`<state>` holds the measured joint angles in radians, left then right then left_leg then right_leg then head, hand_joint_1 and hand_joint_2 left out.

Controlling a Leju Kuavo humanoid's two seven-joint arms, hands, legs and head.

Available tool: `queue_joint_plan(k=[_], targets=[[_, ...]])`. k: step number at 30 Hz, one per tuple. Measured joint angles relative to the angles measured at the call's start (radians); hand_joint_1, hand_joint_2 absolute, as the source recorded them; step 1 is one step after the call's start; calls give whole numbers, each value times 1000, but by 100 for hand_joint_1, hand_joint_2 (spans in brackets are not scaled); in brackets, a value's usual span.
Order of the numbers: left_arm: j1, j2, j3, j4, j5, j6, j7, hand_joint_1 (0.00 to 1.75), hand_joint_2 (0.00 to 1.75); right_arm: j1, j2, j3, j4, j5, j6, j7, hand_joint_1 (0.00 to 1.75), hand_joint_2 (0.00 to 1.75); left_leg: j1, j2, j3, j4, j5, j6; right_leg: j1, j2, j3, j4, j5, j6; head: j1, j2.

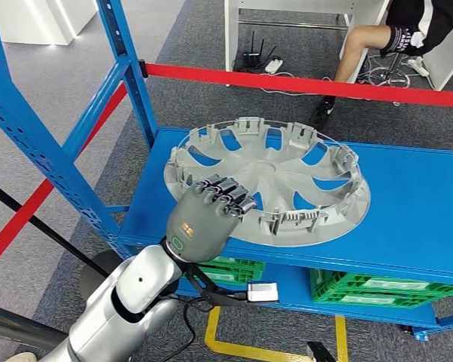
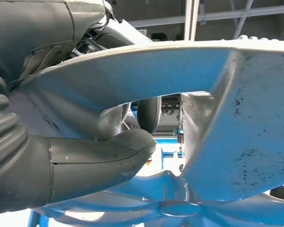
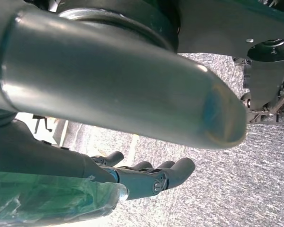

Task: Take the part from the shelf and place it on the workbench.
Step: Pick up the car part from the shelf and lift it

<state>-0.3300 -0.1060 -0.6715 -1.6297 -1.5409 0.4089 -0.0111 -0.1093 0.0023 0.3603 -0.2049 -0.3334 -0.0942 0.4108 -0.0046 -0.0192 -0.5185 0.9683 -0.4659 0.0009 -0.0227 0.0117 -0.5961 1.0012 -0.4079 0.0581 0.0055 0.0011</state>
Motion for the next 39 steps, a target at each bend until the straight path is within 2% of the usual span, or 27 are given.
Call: queue_joint_plan(k=[16, 39], targets=[[0, 1, -40, -10, 8, -15, -31, 157, 175, -1, 0, -7, 0, 2, 3, 0, 0, 0, 0, 0, 0, 0, 0, 0, 0, 0, 0, 0, 0, 0, 0, 0], [0, 1, -48, -10, 8, -15, -33, 157, 175, -1, 0, -7, 0, 2, 2, 0, 0, 0, 0, 0, 0, 0, 0, 0, 0, 0, 0, 0, 0, 0, 0, 0]])
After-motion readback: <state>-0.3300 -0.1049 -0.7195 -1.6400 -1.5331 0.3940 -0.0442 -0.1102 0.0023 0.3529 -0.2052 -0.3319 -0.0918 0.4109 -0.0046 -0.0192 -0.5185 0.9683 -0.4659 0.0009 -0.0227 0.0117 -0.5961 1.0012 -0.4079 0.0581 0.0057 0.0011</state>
